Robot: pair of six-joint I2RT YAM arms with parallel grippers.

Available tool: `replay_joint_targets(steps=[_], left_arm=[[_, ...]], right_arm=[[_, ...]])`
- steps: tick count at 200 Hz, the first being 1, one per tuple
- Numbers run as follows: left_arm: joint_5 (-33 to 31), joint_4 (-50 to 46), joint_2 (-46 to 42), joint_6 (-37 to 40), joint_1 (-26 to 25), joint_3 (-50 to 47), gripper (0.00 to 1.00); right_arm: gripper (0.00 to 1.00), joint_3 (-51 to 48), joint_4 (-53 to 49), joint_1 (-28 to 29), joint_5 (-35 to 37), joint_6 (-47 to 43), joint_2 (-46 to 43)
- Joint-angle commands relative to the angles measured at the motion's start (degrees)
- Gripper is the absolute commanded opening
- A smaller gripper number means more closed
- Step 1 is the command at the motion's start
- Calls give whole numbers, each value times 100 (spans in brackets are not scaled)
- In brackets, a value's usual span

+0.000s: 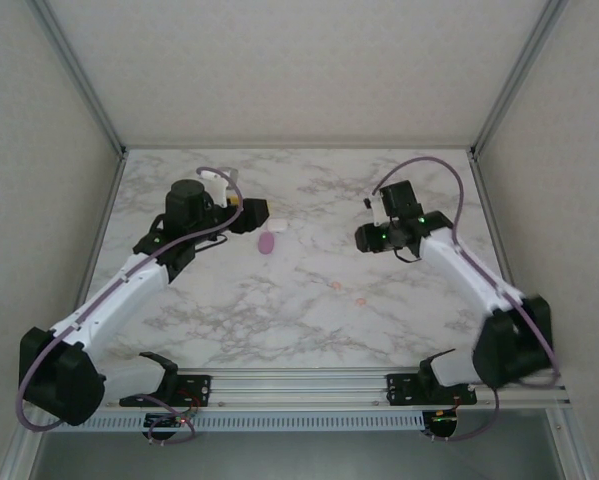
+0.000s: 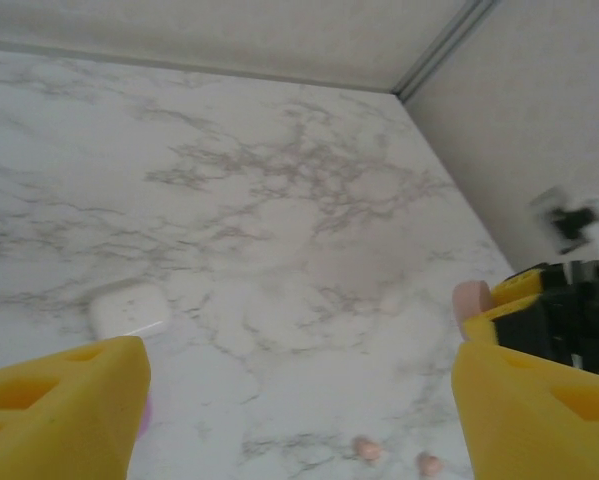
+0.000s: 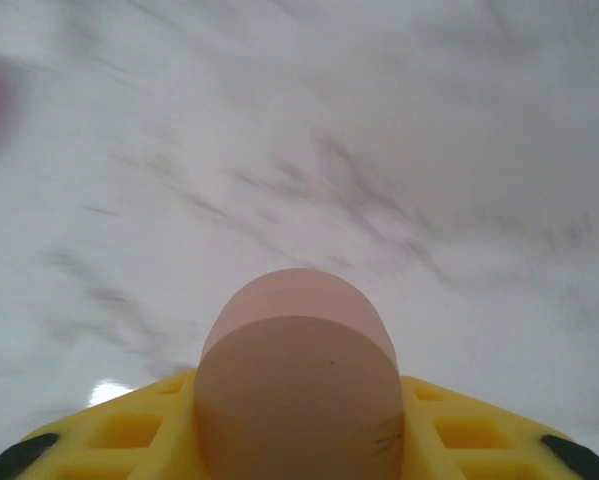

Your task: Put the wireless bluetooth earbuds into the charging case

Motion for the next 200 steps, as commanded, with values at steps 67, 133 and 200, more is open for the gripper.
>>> replay_joint_targets(steps=[67,133,200], left_arm=[[1321,-230,456,-610,-888,1380,78],[1445,-1257,972,-128,-1381,1940,73],[1594,-1667,1390,79,-1616,2265,56]], right_arm=[[31,-501,2034,1474,-697,-2217,-1693],[31,-264,2156,1773,-457,-2451,-1454],[31,-237,2336,1813,-241,-2426,-1340]])
